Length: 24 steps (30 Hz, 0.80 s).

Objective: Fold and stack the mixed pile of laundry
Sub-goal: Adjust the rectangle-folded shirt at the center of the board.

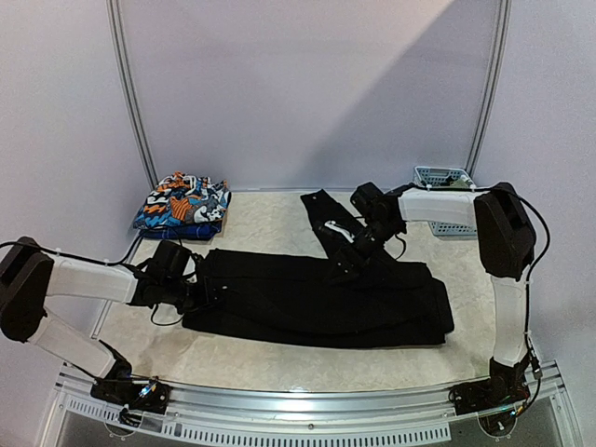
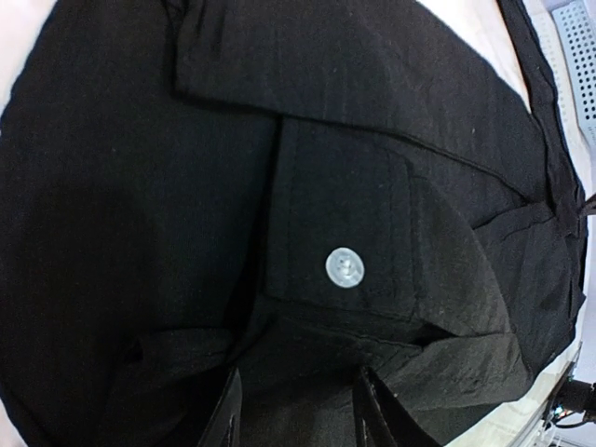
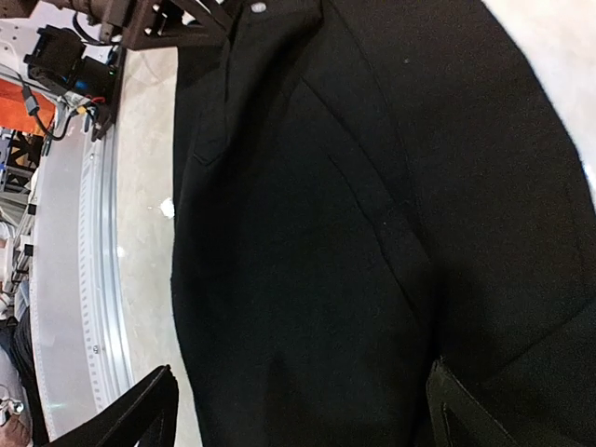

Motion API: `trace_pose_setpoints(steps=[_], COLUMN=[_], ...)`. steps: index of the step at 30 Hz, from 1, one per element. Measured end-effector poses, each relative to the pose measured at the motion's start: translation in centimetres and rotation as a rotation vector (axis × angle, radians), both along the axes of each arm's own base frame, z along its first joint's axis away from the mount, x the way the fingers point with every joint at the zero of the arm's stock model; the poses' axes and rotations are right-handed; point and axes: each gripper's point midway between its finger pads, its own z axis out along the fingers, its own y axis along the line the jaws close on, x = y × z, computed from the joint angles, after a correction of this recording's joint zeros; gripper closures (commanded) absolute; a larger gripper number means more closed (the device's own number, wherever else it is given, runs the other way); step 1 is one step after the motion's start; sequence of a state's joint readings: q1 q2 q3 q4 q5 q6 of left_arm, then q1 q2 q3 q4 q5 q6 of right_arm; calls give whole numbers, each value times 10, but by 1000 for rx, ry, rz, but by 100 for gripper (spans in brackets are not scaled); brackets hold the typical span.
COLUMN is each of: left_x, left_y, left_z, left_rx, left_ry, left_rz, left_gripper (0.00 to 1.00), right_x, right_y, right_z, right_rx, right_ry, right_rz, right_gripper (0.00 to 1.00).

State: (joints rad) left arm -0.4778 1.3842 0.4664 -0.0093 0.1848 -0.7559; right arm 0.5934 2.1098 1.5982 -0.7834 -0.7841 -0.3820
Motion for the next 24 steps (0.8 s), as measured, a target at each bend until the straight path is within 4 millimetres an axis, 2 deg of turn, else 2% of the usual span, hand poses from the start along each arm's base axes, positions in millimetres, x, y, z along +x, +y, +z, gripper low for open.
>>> trace_pose_setpoints(steps=[4,8,12,15,17,21,24], left_x=[4,1,-4,0,1,-4,-2], left_y=[-2,6,20,21,19,18,14], left_z=[0,3,20,29,24,-2,-4], left_rx=[-7,23,62,71,80,110,96], left_ry=[-1,17,-8,-25,-9,71,70], left_rz=[6,32,69,71,61,40,33], left_gripper=[57,58,57,60,62,67,71], right_x=[3,-4,-8,-11,-11,-7,-5], right_y=[0,-2,3,6,9,15,18], right_z=[-24,-44,-44,-46,-46,-46,-47], right_rx=[-47,-94,-95,-99,-95,-86,-74], right_ry=[31,58,48,53,54,62,67], right_rz=[7,23,47,62,68,73,74], right_gripper=[8,8,8,8,8,11,18])
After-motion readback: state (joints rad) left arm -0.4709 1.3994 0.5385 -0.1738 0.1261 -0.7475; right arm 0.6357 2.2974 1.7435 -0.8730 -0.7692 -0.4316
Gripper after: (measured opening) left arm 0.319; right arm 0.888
